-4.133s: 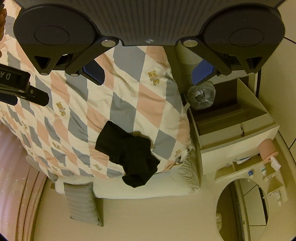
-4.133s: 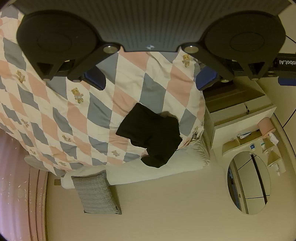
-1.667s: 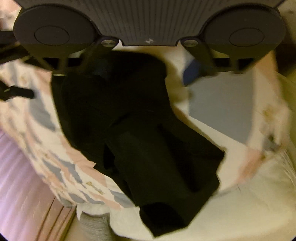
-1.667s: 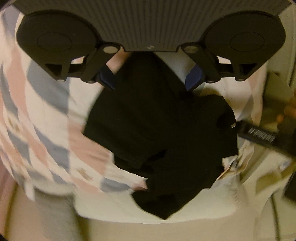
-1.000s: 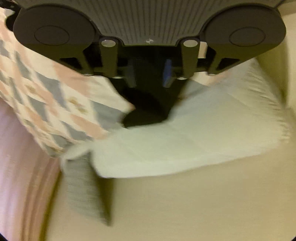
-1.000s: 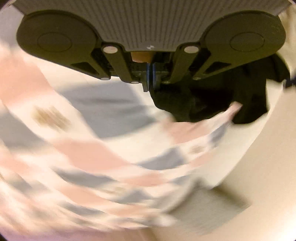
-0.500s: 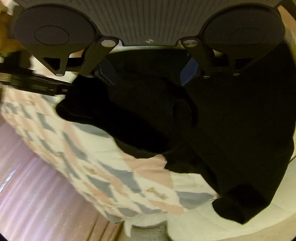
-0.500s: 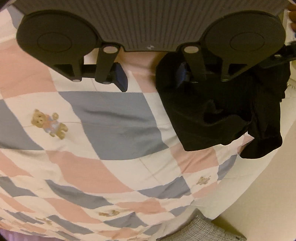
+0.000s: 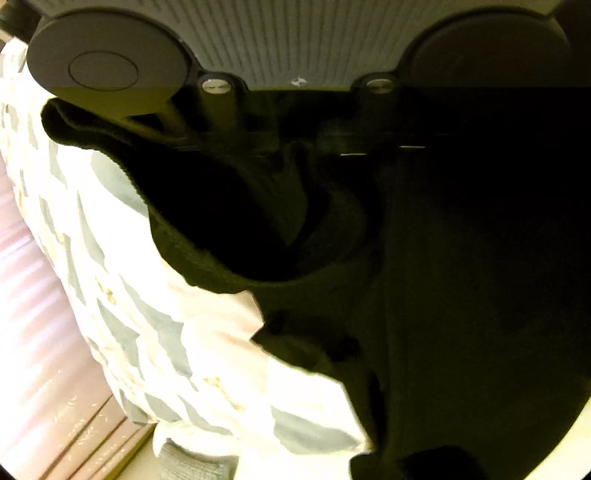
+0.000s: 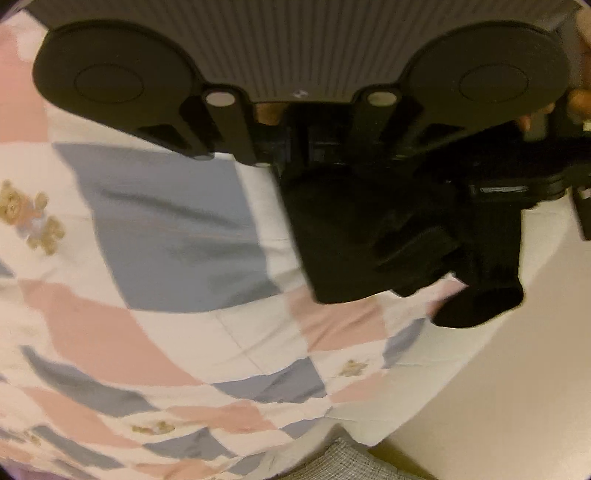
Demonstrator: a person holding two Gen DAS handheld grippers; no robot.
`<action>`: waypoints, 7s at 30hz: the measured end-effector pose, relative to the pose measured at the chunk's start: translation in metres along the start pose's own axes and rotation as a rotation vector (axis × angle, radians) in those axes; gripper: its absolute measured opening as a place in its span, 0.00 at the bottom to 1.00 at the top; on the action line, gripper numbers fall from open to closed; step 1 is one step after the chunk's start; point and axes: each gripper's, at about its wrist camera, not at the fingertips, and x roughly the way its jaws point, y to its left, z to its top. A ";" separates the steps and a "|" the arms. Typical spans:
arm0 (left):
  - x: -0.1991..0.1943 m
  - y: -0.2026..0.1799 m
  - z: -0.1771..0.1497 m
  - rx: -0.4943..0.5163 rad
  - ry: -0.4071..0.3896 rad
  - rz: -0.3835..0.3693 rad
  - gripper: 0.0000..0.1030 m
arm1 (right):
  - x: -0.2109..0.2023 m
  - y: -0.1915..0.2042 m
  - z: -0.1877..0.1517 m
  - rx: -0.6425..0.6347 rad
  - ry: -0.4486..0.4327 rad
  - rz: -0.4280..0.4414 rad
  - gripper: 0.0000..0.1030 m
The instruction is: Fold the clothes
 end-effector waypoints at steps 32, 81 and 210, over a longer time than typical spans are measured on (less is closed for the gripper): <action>-0.245 -0.630 -0.529 1.436 0.061 -0.895 0.02 | -0.582 -0.148 -0.411 0.853 -0.827 -0.448 0.04; -0.120 -0.727 -0.762 2.030 0.307 -1.233 0.11 | -0.641 -0.258 -0.605 1.248 -1.466 -0.735 0.04; 0.108 -0.539 -0.435 1.745 0.236 -0.345 0.00 | -0.597 -0.693 -0.224 0.465 0.132 -0.178 0.69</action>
